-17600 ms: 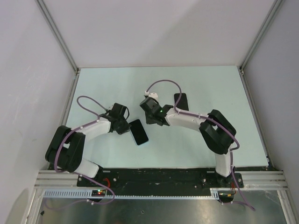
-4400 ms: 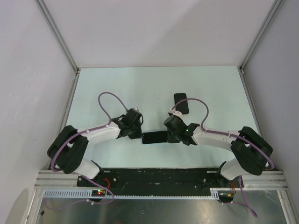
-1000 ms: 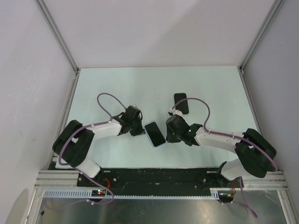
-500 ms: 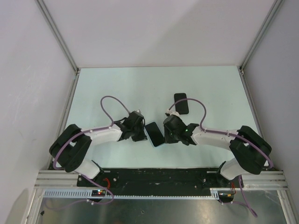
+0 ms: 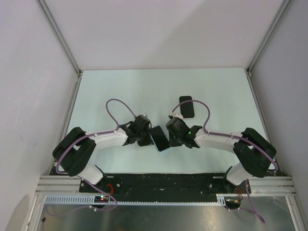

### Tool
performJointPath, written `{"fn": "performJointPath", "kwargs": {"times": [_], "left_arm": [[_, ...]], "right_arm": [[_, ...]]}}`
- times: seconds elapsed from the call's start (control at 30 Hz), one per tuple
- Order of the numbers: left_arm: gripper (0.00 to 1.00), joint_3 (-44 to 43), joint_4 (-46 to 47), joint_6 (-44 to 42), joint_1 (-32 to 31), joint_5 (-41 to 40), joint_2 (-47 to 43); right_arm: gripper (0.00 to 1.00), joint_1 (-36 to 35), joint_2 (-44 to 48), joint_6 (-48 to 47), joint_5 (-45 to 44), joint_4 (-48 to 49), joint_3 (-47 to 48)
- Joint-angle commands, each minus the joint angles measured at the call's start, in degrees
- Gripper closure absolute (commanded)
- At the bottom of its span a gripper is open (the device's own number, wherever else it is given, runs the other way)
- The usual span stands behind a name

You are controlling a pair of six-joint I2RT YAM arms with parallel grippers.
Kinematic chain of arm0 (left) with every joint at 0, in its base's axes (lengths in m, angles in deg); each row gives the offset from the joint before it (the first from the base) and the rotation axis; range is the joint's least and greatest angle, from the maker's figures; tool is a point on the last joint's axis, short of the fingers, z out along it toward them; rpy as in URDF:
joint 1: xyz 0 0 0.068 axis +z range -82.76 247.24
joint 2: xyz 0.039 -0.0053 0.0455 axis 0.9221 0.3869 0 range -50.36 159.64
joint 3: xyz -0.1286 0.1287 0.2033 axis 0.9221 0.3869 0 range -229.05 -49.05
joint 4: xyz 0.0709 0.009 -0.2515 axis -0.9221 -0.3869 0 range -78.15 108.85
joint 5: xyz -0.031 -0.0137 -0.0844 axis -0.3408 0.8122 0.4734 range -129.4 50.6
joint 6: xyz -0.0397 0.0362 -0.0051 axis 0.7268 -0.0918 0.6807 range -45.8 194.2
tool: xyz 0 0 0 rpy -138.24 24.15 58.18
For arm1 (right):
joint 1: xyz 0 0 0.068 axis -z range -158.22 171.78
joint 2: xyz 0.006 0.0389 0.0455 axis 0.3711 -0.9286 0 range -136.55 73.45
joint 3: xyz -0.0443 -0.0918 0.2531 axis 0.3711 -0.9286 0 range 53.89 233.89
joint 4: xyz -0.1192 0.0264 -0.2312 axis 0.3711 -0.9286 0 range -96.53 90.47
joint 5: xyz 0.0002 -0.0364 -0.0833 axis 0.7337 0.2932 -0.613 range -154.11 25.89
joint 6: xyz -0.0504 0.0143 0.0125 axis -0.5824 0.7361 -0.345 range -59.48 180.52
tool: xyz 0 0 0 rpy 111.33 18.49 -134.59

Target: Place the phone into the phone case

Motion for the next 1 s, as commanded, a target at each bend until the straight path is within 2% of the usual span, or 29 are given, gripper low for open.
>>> {"fn": "performJointPath", "kwargs": {"times": [0.0, 0.5, 0.87, 0.97], "left_arm": [[1.0, -2.3, 0.6, 0.2, -0.6, -0.1, 0.8], [1.0, -3.2, 0.8, 0.2, -1.1, 0.5, 1.7], [1.0, -3.4, 0.9, 0.1, -1.0, 0.6, 1.8], [1.0, -3.3, 0.8, 0.1, -1.0, 0.7, 1.7]], "right_arm": [[0.89, -2.1, -2.5, 0.2, -0.1, -2.2, 1.2], [0.91, -5.2, -7.5, 1.3, 3.3, -1.5, -0.7], [0.92, -6.8, -9.3, 4.2, 3.8, -0.4, -5.5], [0.88, -6.9, -7.3, 4.8, 3.0, -1.1, -7.4]]}}
